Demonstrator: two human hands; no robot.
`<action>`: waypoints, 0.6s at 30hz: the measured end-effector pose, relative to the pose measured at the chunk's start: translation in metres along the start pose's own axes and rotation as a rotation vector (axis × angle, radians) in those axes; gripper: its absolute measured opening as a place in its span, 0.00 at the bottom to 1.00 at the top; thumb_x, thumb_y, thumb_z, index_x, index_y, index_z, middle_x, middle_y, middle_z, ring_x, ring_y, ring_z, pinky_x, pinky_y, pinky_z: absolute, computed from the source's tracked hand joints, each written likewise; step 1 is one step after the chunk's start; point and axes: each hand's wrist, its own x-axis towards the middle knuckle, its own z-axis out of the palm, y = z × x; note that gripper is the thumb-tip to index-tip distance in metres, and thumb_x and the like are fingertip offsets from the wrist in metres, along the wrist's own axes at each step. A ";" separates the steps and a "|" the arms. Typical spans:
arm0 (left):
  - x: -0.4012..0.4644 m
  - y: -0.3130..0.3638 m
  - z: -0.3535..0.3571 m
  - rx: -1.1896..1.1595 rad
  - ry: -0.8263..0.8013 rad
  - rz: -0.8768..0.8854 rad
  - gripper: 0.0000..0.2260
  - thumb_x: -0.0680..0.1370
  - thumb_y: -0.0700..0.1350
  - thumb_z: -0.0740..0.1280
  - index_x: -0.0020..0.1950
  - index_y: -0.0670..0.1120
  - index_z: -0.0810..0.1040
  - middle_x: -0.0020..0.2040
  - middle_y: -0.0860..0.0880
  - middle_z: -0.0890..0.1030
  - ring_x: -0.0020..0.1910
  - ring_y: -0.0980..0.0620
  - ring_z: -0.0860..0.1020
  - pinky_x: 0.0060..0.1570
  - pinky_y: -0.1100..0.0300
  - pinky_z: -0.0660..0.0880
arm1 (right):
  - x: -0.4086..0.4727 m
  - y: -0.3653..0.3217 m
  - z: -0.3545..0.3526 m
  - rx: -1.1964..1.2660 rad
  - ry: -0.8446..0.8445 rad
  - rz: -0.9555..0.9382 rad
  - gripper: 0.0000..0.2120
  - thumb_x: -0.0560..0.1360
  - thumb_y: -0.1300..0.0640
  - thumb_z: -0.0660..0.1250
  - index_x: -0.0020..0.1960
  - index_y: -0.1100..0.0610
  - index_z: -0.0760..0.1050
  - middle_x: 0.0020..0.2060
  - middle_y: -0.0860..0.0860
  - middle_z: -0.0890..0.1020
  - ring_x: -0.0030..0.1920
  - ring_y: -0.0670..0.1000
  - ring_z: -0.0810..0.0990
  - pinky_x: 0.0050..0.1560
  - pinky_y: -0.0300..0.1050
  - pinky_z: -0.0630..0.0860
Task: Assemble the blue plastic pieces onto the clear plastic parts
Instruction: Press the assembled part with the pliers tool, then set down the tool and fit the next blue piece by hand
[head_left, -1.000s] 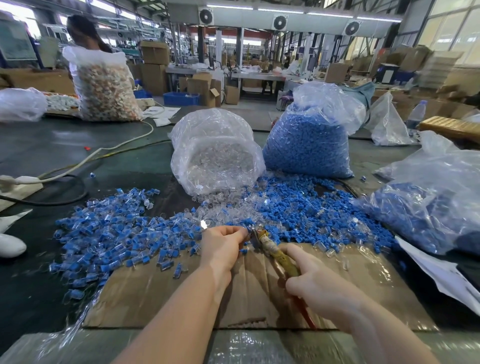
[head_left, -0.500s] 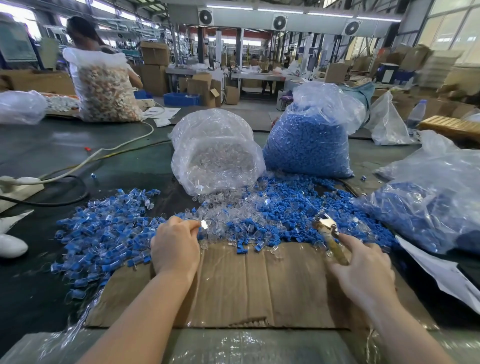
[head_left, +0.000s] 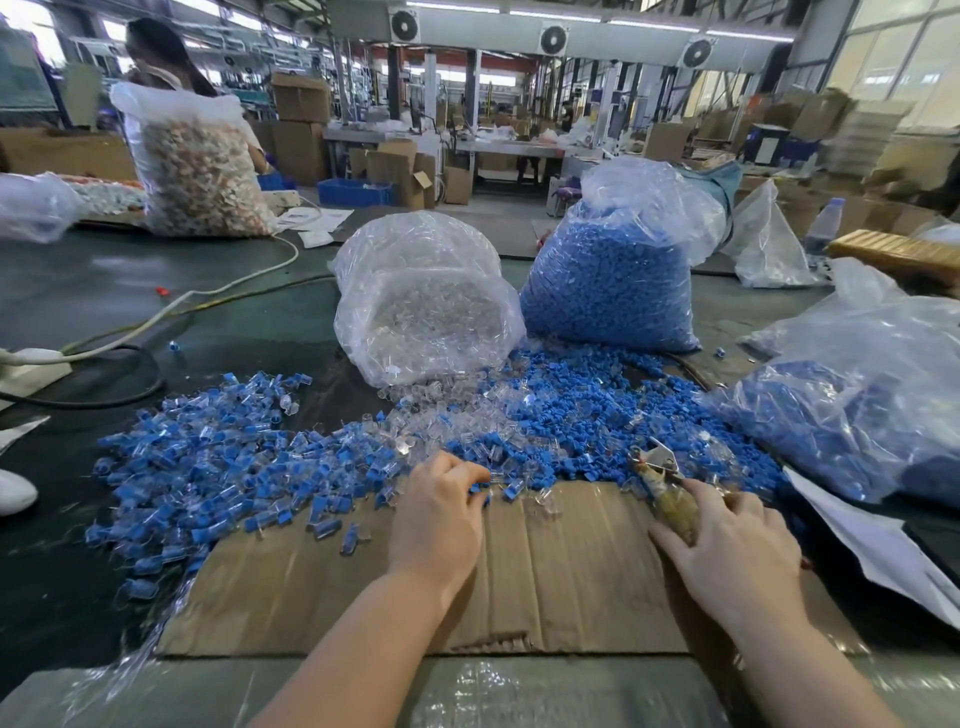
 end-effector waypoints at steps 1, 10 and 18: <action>-0.001 0.003 0.003 -0.004 -0.014 0.019 0.11 0.77 0.44 0.65 0.58 0.50 0.77 0.50 0.56 0.75 0.52 0.59 0.70 0.53 0.69 0.65 | 0.001 0.000 0.000 -0.005 -0.013 0.000 0.31 0.73 0.31 0.54 0.70 0.46 0.58 0.63 0.55 0.71 0.63 0.56 0.70 0.62 0.49 0.68; -0.008 0.026 0.020 0.156 -0.275 0.347 0.23 0.81 0.40 0.53 0.73 0.59 0.59 0.73 0.55 0.61 0.68 0.53 0.58 0.69 0.54 0.55 | 0.010 -0.025 -0.006 0.108 0.070 -0.111 0.22 0.76 0.43 0.61 0.68 0.44 0.64 0.66 0.48 0.67 0.67 0.53 0.64 0.67 0.55 0.60; -0.011 0.024 0.021 -0.046 -0.198 0.271 0.10 0.79 0.43 0.62 0.57 0.44 0.80 0.56 0.52 0.76 0.55 0.55 0.71 0.57 0.62 0.68 | 0.037 -0.063 0.004 0.141 0.101 -0.245 0.11 0.78 0.57 0.58 0.56 0.47 0.74 0.54 0.45 0.75 0.57 0.52 0.69 0.54 0.50 0.60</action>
